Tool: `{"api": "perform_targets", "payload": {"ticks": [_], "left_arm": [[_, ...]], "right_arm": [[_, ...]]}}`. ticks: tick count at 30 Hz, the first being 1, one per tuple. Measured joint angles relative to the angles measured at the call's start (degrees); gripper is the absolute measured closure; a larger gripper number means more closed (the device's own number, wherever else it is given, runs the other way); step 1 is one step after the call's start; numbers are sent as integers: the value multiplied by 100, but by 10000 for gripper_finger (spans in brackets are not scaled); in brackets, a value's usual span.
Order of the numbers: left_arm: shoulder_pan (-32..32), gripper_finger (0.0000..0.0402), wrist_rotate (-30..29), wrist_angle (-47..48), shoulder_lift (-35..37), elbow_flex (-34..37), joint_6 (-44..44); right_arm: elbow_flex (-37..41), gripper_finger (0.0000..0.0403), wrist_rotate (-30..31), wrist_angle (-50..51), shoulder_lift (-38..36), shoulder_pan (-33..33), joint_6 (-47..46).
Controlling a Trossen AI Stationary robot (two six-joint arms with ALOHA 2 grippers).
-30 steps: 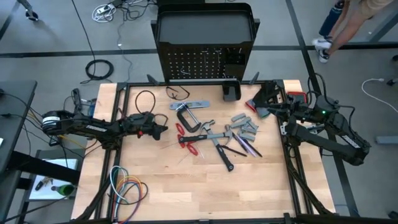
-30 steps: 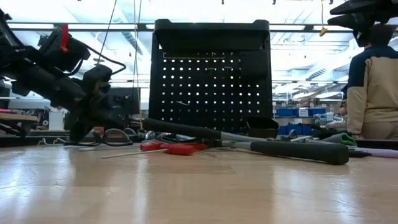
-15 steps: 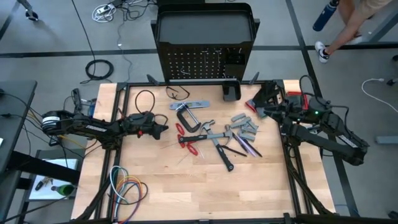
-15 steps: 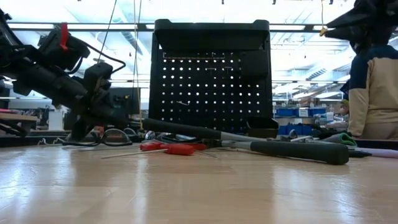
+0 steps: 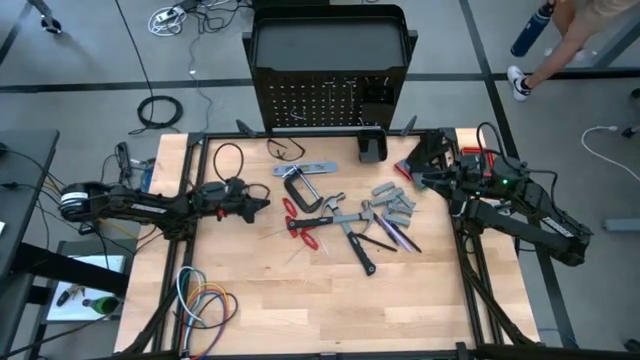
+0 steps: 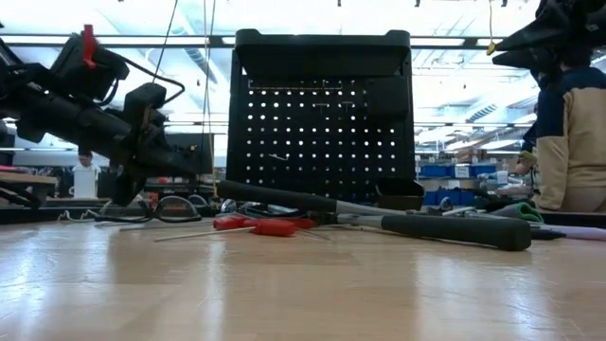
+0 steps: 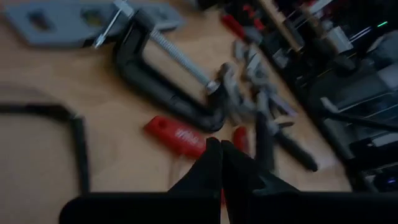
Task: Hang tools onto peg board
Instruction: Return to Home Position
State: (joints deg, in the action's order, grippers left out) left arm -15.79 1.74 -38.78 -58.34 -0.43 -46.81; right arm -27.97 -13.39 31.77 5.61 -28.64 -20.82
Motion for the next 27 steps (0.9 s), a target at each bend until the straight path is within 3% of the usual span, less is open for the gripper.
{"api": "perform_targets", "payload": {"ticks": [6, 13, 27], "left_arm": [[0, 394, 0, -4, 780, -2, 0], [0, 394, 0, 12, 1713, 0, 2], [0, 394, 4, 156, 2485, 0, 6]], "right_arm": [[50, 288, -2, -57, 0, 0, 0], [758, 288, -13, -578, 0, 0, 0], [2085, 287, 19, -975, 60, -2, -2]]}}
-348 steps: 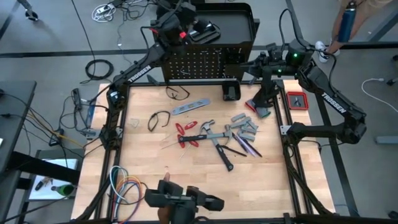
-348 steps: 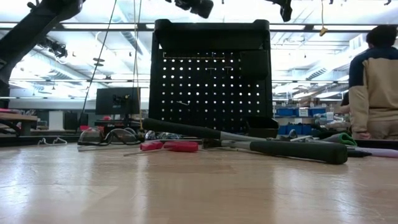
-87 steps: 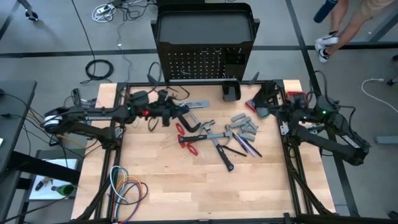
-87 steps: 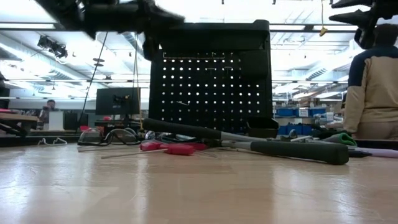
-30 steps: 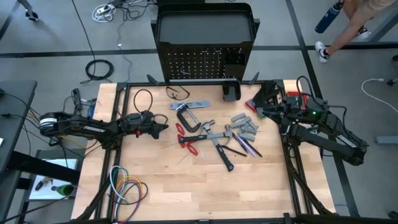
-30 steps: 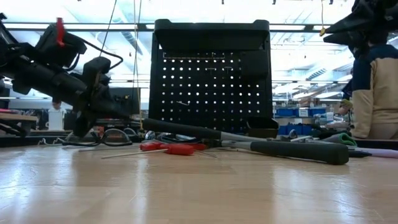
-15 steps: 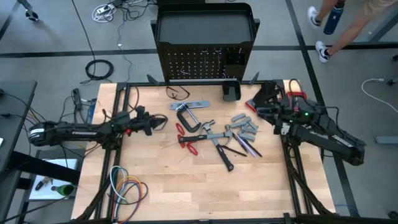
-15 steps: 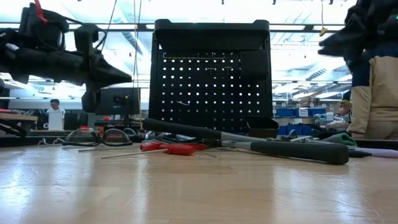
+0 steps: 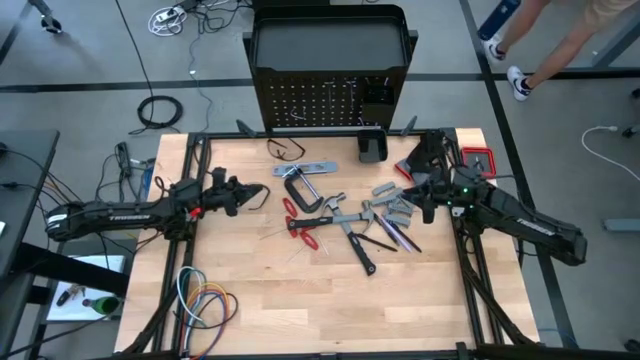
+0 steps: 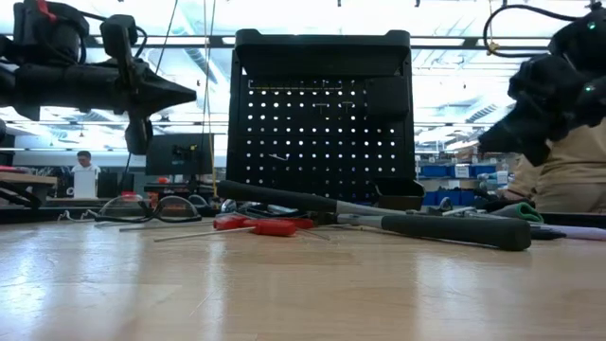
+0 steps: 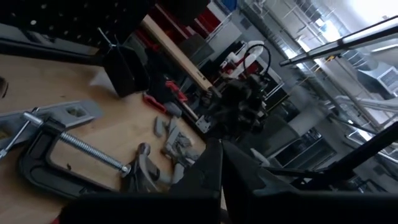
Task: Hang tools onto peg board
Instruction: Return to Home Position
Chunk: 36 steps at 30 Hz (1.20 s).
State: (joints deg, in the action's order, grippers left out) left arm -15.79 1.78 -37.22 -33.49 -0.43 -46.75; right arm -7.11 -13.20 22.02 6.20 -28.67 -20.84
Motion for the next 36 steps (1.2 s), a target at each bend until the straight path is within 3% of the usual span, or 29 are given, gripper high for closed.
{"api": "perform_targets", "payload": {"ticks": [15, 23, 29, 36], "left_arm": [[2, 394, -4, 1497, 514, 2, -2], [2, 394, -4, 2456, 819, 2, -2], [4, 394, -4, 3585, 1621, 2, -4], [7, 394, -83, 3652, 2442, 2, -2]], "right_arm": [[678, 288, 10, -2502, 14, 0, 9], [675, 287, 7, -2511, 12, -2, 1], [675, 287, 7, -2515, 10, -2, 2], [675, 288, 7, -2531, 10, -2, 2]]}}
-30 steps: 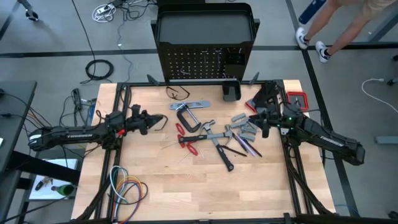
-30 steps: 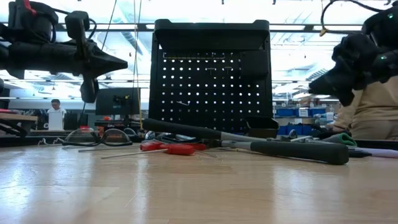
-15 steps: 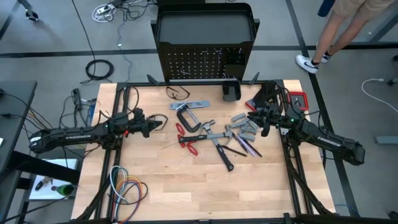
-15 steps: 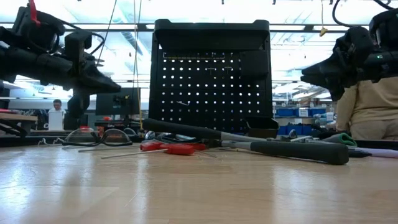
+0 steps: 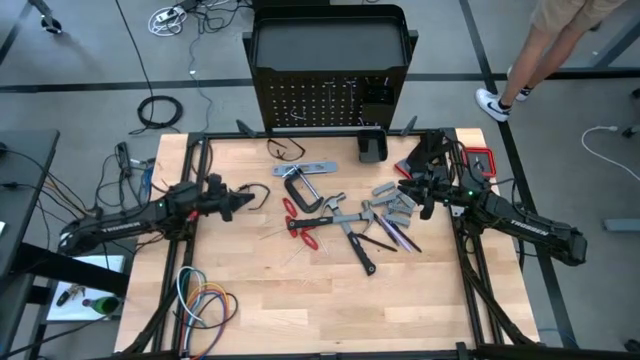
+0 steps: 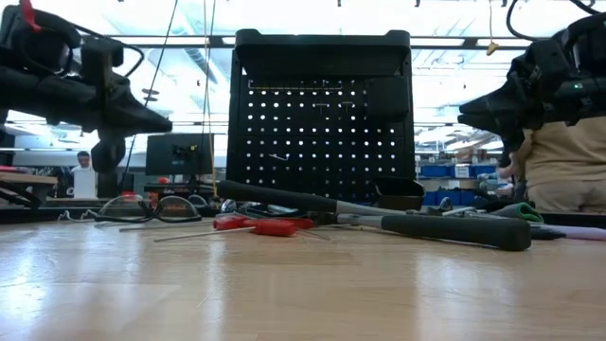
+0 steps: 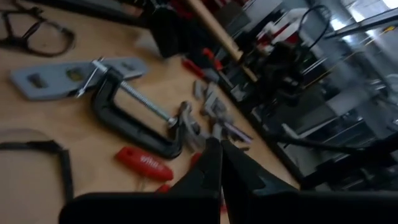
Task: Hang tools onto peg board
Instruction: Return to Home Position
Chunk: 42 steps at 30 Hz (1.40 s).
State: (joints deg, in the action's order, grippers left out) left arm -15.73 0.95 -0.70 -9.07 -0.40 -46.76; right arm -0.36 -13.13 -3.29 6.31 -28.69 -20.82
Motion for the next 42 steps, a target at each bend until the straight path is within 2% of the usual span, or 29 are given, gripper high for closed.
{"api": "perform_targets", "payload": {"ticks": [11, 17, 25, 37, 42], "left_arm": [[2, 394, -4, -22, 913, 2, -2], [107, 394, -5, -646, 913, 2, 0], [490, 394, -7, -1006, 908, 2, 0], [1429, 394, -4, -1026, 908, 2, -1], [1563, 394, -4, -1024, 908, 2, 0]], "right_arm": [[0, 287, 0, -4, 0, 0, 0], [0, 288, 0, -5, 11, 0, 0], [0, 287, 0, -58, 7, 76, 0], [0, 288, 0, -96, -131, 987, 0], [0, 287, 0, -93, -368, 1537, 0]]}}
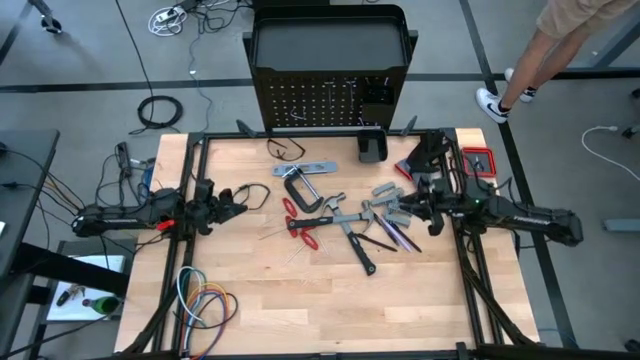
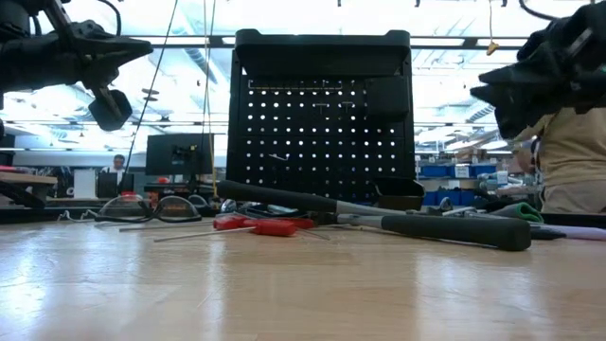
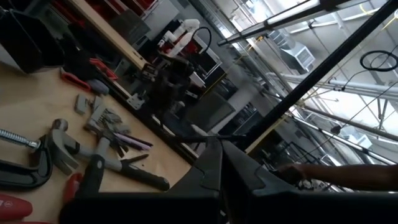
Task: Hang tools onto peg board
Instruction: Return to Home Position
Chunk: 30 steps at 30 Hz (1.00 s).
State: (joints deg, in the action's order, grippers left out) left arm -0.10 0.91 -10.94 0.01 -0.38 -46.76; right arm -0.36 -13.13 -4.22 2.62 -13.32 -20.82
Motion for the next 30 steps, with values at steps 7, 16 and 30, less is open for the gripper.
{"api": "perform_targets", "payload": {"ticks": [7, 16, 30], "left_arm": [[0, 394, 0, 2, 0, 0, -1], [0, 394, 0, 4, 0, 0, 0], [0, 394, 0, 4, 0, 0, -2]], "right_arm": [[0, 288, -2, -90, -233, 726, 0], [0, 288, -2, -126, -189, 961, 0], [0, 287, -2, -126, -189, 961, 0]]}}
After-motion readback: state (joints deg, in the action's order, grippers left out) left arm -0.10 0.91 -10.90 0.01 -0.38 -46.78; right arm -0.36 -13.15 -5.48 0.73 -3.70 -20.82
